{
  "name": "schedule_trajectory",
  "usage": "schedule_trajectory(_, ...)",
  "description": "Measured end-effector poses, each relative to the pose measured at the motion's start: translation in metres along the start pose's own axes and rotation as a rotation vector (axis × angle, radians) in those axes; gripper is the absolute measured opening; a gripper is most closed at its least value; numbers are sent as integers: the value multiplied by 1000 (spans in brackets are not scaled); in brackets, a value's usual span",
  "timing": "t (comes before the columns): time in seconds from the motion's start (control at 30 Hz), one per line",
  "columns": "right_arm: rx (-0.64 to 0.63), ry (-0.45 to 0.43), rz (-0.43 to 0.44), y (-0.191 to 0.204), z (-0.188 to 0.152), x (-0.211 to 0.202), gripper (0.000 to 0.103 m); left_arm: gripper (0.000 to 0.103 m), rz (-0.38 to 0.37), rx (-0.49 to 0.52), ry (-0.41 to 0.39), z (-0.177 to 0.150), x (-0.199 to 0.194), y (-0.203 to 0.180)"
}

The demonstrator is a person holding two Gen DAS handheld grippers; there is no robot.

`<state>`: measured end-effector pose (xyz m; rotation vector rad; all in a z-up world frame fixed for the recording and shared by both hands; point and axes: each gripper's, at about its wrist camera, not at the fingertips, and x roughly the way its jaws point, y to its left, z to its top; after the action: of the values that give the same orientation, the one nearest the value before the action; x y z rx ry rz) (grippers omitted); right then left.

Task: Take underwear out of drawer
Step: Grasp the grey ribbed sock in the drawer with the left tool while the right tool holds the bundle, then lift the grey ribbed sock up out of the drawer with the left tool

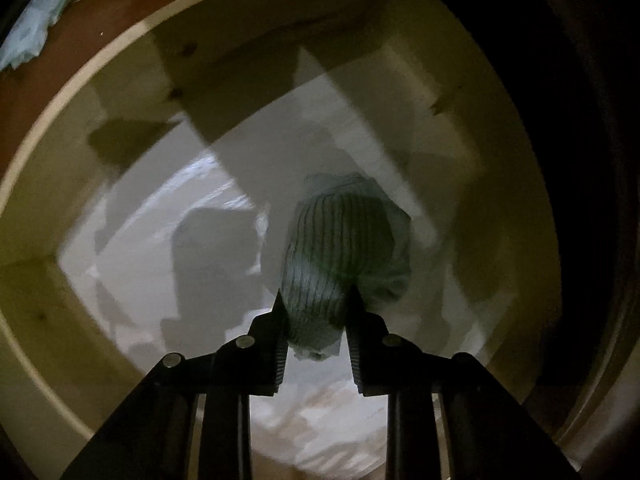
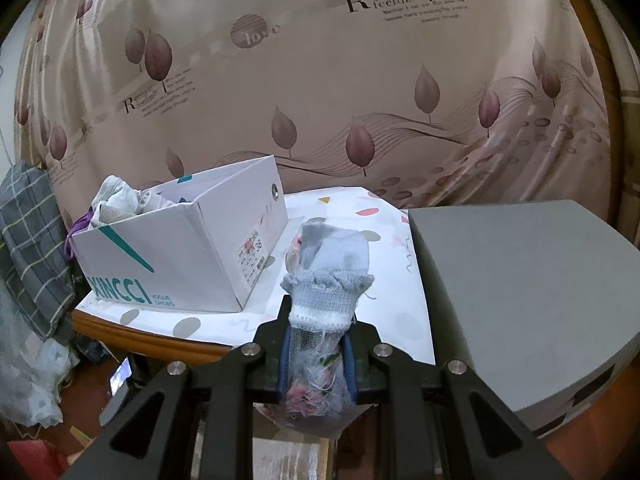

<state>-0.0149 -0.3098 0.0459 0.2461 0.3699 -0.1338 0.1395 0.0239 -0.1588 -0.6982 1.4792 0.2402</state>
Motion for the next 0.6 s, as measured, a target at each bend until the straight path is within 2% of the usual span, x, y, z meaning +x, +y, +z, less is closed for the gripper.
schedule_trajectory(0.17,26,11,21,-4,0,0,21,24,107,133,58,5,-8,-1)
schedule_trajectory(0.23,26,7,19,-4,0,0,21,31,124,162,60,8,-10,-3)
schedule_trajectory(0.3,29,4,19,-4,0,-1,21,35,126,169,55,9,-12,-7)
schedule_trajectory(0.4,29,13,19,-3,0,2,21,50,104,159,44,9,-15,-3)
schedule_trajectory(0.43,30,13,20,-4,0,2,21,52,89,150,34,10,-16,-2)
schedule_trajectory(0.6,23,16,19,-2,0,2,21,55,63,96,44,7,-3,4)
